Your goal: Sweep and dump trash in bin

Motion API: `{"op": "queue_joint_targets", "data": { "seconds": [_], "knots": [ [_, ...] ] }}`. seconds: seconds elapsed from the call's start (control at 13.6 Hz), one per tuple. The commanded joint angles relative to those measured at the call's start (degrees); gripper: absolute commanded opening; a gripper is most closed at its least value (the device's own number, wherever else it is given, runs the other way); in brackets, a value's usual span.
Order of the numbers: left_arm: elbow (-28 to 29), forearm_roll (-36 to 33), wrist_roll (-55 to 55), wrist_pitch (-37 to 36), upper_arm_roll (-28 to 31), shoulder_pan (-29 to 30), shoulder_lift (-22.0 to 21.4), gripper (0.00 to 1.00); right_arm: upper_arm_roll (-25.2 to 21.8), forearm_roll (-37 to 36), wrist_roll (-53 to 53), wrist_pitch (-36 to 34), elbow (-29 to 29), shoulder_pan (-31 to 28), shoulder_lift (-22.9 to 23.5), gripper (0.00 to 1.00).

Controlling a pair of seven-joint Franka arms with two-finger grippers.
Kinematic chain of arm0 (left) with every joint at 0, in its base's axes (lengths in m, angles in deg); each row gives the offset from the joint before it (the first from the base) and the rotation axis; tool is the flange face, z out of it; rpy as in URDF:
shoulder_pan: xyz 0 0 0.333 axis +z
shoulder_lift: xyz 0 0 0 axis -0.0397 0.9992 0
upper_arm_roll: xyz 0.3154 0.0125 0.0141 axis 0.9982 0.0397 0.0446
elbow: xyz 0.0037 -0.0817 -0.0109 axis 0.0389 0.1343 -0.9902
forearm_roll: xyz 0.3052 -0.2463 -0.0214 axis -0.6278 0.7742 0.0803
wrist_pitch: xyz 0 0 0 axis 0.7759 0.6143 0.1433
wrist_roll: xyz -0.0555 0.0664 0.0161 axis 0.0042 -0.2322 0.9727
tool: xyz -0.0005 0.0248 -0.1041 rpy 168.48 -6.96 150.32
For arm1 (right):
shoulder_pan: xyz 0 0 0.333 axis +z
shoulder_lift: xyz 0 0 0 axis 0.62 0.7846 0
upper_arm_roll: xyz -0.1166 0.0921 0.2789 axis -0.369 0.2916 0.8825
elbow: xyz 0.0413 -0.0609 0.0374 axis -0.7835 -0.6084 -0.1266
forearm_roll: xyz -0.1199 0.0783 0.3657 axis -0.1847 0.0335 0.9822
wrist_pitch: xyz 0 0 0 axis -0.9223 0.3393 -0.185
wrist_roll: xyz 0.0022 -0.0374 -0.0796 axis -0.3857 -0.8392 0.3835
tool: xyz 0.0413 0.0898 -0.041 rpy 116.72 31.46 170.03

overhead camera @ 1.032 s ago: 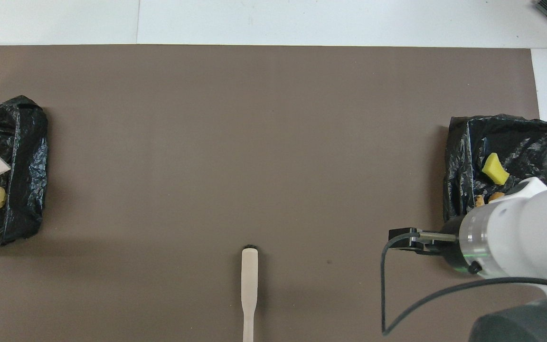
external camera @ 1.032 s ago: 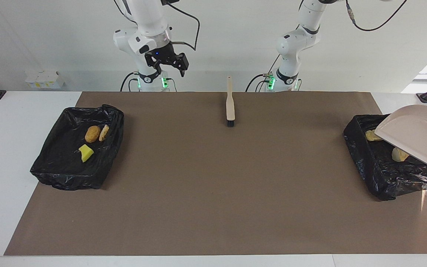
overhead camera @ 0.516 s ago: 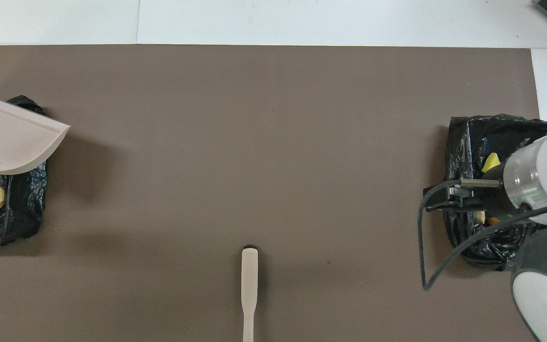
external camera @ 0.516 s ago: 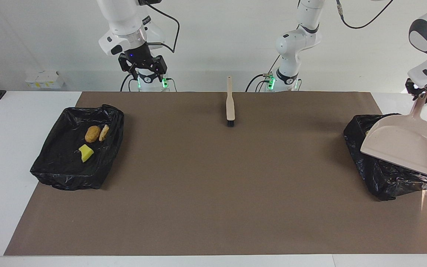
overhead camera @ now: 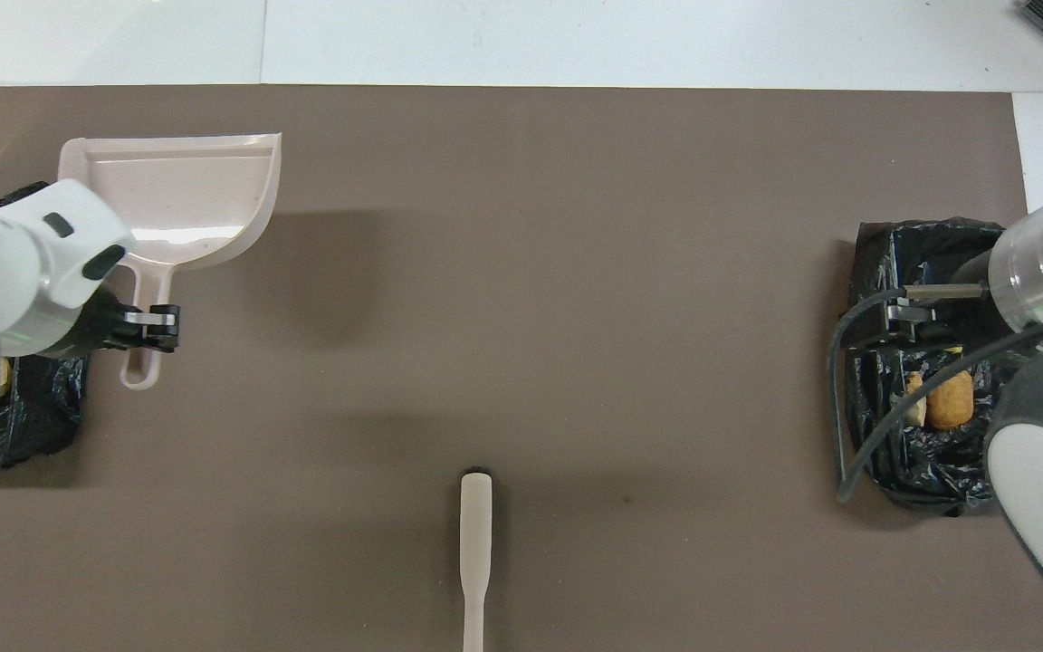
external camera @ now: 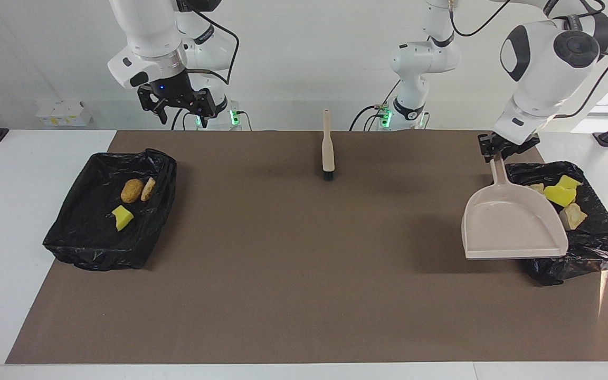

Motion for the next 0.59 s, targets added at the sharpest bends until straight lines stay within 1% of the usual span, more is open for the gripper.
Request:
{"op": "queue_joint_targets", "data": {
  "seconds": [0.0,0.15,0.29,0.52],
  "knots": [
    [0.96,2.19,7.15,7.55,1.27,-7.48,3.94,0.0,0.49,-0.79,3.75,-1.79,2.57,-1.83,1.75,1.0],
    [0.61,2.99,12.42,13.09,1.27,-12.75,9.38,0.0,0.49,-0.18,5.94,-1.45,2.57,-2.36,1.66,1.0],
    [0.61,4.21,15.08,19.94,1.18,-17.15,14.31,0.0,0.4,0.52,6.22,-1.18,2.31,-2.54,1.22,1.0],
    [0.69,5.71,15.35,23.66,1.18,-22.25,18.01,0.0,-0.12,0.62,6.04,-1.1,2.04,-4.21,0.96,1.0]
  ]
}}
